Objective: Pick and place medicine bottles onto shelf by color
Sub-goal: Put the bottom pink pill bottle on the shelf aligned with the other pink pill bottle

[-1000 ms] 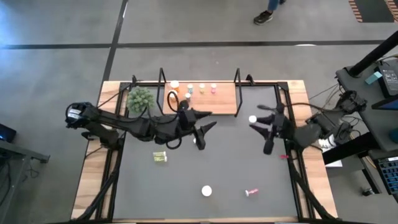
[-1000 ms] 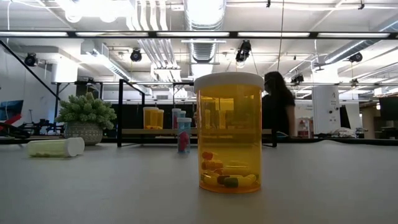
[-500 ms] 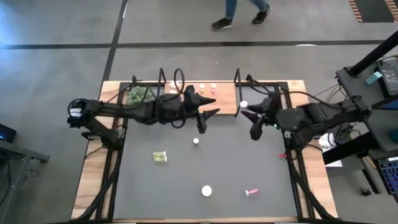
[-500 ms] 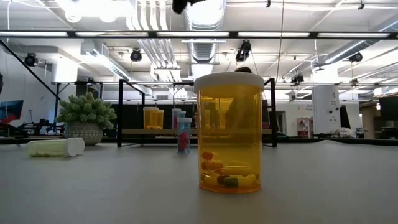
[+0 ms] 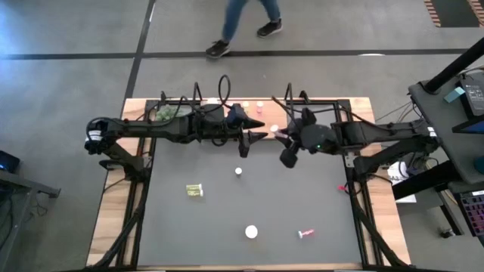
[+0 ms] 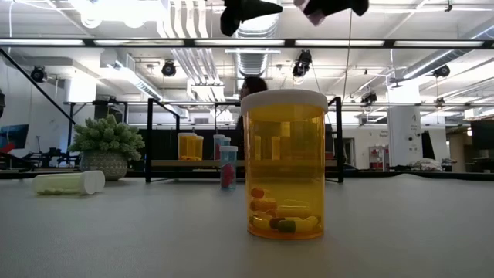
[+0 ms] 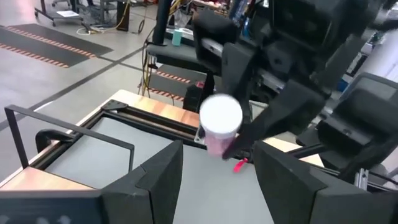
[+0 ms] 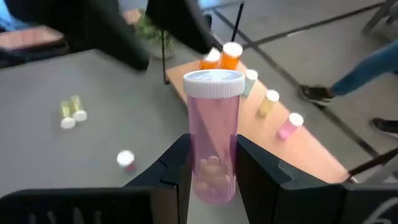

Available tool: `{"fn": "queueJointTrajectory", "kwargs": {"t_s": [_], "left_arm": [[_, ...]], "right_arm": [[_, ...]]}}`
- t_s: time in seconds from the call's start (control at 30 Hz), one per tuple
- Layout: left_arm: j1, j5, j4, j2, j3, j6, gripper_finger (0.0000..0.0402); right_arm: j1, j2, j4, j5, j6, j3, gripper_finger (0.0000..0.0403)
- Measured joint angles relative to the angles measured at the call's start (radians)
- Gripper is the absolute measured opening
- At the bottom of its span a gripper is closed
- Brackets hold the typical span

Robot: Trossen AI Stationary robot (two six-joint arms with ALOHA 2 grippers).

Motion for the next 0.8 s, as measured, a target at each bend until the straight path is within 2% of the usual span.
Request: {"fn": "queueJointTrajectory", "kwargs": {"t_s": [0.13,0.27,0.43,0.8], "left_arm": [[0.0,-0.005,0.009,0.0,-0.001,0.0,0.018],[0.0,-0.005,0.089,0.002,-0.002,0.0,0.018],[0.0,-0.005,0.21,0.003,-0.002,0.0,0.018],[-0.002,-0.005,0.33,0.008,-0.008,0.0,0.018]], "right_arm": [[-0.028,-0.008,0.073,0.0,-0.028,0.019,0.0095],[-0.036,-0.014,0.204,-0.009,-0.059,0.009,0.0096],[-0.035,0.0,0.282,-0.036,-0.091,0.006,0.0096],[-0.035,0.008,0.438,-0.08,-0.145,0.005,0.0096]]}}
